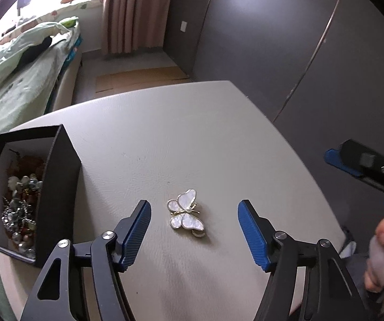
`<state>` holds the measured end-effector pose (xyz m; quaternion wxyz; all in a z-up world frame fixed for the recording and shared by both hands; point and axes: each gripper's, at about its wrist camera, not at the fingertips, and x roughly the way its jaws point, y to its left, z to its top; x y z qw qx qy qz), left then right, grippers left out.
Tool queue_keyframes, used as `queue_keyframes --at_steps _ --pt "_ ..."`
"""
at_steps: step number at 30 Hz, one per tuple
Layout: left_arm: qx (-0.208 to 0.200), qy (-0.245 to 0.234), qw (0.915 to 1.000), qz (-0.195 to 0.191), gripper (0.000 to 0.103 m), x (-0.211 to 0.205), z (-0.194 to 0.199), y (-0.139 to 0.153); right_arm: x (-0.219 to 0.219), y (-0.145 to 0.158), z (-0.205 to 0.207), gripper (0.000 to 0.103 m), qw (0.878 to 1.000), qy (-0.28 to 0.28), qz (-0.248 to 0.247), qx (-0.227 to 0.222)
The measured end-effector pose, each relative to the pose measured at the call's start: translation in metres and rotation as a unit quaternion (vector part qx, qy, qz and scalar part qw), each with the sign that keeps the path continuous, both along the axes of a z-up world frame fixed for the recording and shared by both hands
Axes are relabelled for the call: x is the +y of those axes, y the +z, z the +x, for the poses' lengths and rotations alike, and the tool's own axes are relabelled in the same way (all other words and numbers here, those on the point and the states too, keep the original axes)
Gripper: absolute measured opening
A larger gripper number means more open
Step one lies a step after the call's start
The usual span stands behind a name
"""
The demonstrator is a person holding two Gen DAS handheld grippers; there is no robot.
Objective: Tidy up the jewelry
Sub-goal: 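Grasp the white butterfly brooch with the left gripper and lift it, then carry the brooch to the box with the left gripper while the right grasps the silver ring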
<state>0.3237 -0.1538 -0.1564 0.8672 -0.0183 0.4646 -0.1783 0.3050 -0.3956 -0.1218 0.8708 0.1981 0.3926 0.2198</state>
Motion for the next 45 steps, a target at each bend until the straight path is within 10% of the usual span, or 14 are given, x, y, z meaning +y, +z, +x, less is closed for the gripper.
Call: queue_keyframes --at_steps 14,24,45 --pt "0.016 0.043 0.997 0.062 0.028 -0.01 0.007 -0.017 0.005 -0.004 0.005 0.084 1.0 0.005 0.001 0.01" --pt "0.031 0.037 0.9988 0.013 0.013 0.013 0.012 -0.007 0.019 -0.006 0.005 0.084 0.999 0.034 -0.018 0.01" --pt "-0.01 0.066 0.9977 -0.013 0.013 0.058 -0.006 0.05 0.105 -0.031 0.001 0.061 0.976 0.174 -0.129 0.022"
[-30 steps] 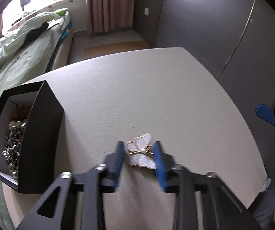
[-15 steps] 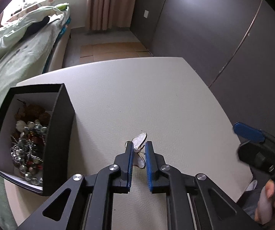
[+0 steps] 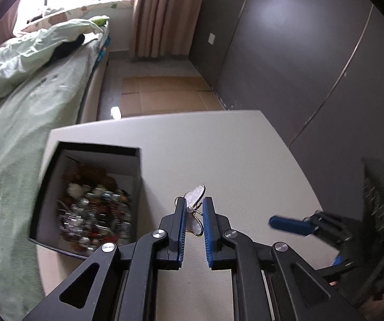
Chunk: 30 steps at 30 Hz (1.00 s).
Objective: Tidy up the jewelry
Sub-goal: 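Carry the brooch to the box with the left gripper while the right grasps the silver ring, then release the brooch into the box with the left gripper while the right drops the ring in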
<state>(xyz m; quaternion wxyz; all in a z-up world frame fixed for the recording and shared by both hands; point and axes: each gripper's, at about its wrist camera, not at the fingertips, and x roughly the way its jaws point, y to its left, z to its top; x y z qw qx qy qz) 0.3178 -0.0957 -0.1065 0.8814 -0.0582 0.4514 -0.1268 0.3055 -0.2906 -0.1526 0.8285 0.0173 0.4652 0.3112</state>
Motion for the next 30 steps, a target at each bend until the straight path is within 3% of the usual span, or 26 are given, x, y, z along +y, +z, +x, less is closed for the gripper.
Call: queue_keyframes --at_steps 6,11,20,22,28,30 --pt "-0.017 0.015 0.9997 -0.008 0.013 0.024 -0.01 0.019 0.018 -0.011 -0.002 0.051 0.999 0.027 -0.046 -0.001" --pt "-0.03 0.025 0.999 -0.02 0.013 0.041 -0.016 0.031 0.027 -0.019 0.001 0.033 0.997 0.036 -0.066 0.005" --pt "-0.045 0.037 0.9973 -0.044 0.013 0.076 -0.019 0.031 0.041 -0.021 0.006 0.027 0.995 0.039 -0.09 -0.021" --pt "-0.046 0.045 0.9964 -0.055 0.013 0.086 -0.015 0.026 0.043 -0.021 0.006 0.014 0.994 0.034 -0.1 -0.026" --pt "-0.042 0.051 0.9942 -0.085 0.013 0.103 -0.009 0.013 0.046 -0.02 0.005 0.013 0.993 0.025 -0.111 -0.034" --pt "-0.036 0.048 0.9919 -0.112 0.016 0.11 -0.005 0.009 0.048 -0.018 0.003 0.012 0.992 0.028 -0.114 -0.043"
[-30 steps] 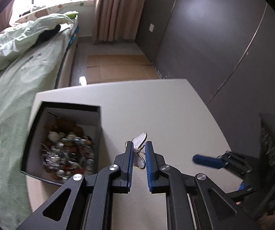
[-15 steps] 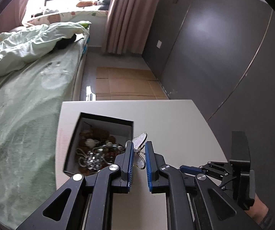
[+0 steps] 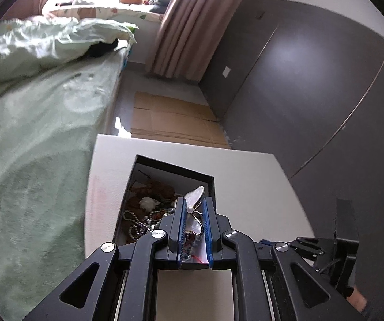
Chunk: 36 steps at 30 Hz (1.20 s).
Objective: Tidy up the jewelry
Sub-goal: 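Release the brooch into the box with the left gripper while the right drops the ring in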
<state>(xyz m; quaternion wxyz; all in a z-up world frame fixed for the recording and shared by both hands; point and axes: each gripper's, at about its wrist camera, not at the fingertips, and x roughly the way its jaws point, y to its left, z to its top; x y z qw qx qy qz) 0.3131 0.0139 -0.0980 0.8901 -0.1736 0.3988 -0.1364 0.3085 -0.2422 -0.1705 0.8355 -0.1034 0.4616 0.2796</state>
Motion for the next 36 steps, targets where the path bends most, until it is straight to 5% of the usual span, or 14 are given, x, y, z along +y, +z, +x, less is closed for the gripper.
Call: queue_keyframes --at_steps 1,3,5,18,30,32,33,36 --pt "0.003 -0.001 1.0 -0.007 0.02 0.002 0.002 -0.001 0.001 0.002 0.0 0.012 1.0 0.001 0.003 -0.002" --pt "0.006 0.002 0.9998 -0.016 0.052 0.007 0.003 -0.003 0.001 0.008 0.001 0.012 1.0 -0.002 0.026 -0.002" --pt "-0.005 0.006 0.9997 -0.025 0.066 0.012 -0.001 0.0 -0.001 0.015 0.003 0.012 0.998 -0.006 0.056 0.004" --pt "-0.031 0.046 0.9962 -0.067 0.066 0.053 -0.023 0.011 0.054 0.08 0.02 0.012 0.992 0.024 0.126 -0.016" --pt "-0.027 0.069 0.9939 -0.081 0.068 0.076 -0.028 0.008 0.107 0.08 0.042 0.013 0.991 0.027 0.134 0.006" --pt "-0.029 0.07 0.9935 -0.085 0.07 0.079 -0.03 0.01 0.111 0.077 0.046 0.037 0.992 0.014 0.126 0.018" --pt "-0.03 0.072 0.9931 -0.087 0.073 0.081 -0.03 0.01 0.11 0.075 0.049 0.061 0.991 0.004 0.128 0.03" --pt "-0.039 0.082 0.9921 -0.086 0.084 0.084 -0.034 0.014 0.097 0.079 0.047 0.065 0.989 -0.021 0.145 0.022"
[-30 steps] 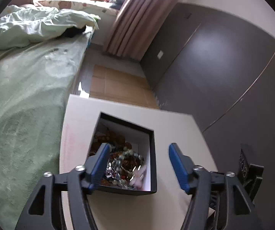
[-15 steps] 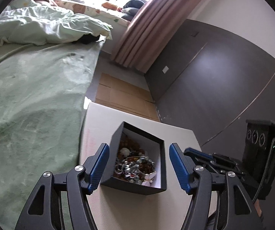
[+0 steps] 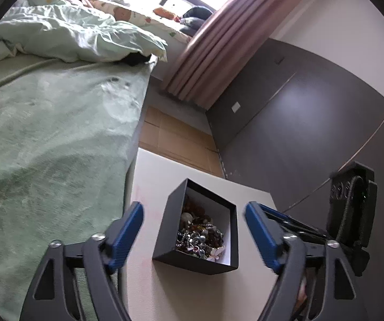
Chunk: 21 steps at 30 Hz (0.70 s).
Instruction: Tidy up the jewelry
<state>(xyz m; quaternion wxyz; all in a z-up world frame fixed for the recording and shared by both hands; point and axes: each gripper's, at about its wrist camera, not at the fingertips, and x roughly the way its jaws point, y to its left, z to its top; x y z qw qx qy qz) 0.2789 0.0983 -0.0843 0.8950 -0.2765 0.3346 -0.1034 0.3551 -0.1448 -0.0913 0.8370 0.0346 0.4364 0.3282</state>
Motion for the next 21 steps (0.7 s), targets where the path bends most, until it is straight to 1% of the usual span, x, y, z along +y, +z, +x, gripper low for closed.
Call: queue_keyframes --at_steps 3,5,6,7,11,12,13,14,16,21 --pt "-0.002 0.005 1.0 0.007 0.087 0.0 -0.005 0.004 -0.018 0.007 -0.007 0.066 1.0 -0.024 0.011 0.0" --pt "0.002 0.01 0.9999 0.006 0.088 -0.002 -0.009 0.004 -0.032 0.012 -0.014 0.073 0.999 -0.039 0.021 0.001" --pt "0.009 0.012 0.9999 0.003 0.088 -0.005 -0.011 0.004 -0.04 0.015 -0.019 0.083 0.998 -0.049 0.025 0.0" --pt "0.011 0.011 0.9999 0.001 0.088 -0.007 -0.013 0.004 -0.048 0.019 -0.026 0.09 0.998 -0.059 0.025 -0.004" --pt "0.007 0.004 0.9998 0.02 0.088 -0.024 -0.03 0.019 -0.068 0.031 -0.047 0.093 0.996 -0.08 0.032 -0.008" --pt "0.005 0.004 0.9997 0.024 0.09 -0.027 -0.034 0.023 -0.072 0.033 -0.052 0.096 0.996 -0.084 0.031 -0.009" --pt "0.002 0.002 0.9996 0.028 0.092 -0.031 -0.04 0.028 -0.077 0.037 -0.058 0.101 0.995 -0.093 0.029 -0.013" --pt "-0.003 -0.001 0.9995 0.033 0.096 -0.036 -0.046 0.034 -0.081 0.039 -0.062 0.103 0.995 -0.098 0.03 -0.015" --pt "-0.012 -0.003 0.9991 0.042 0.1 -0.046 -0.058 0.044 -0.093 0.048 -0.076 0.103 0.993 -0.111 0.04 -0.02" --pt "-0.027 -0.015 0.9967 0.075 0.1 -0.07 -0.087 0.066 -0.12 0.066 -0.111 0.103 0.988 -0.136 0.061 -0.032"
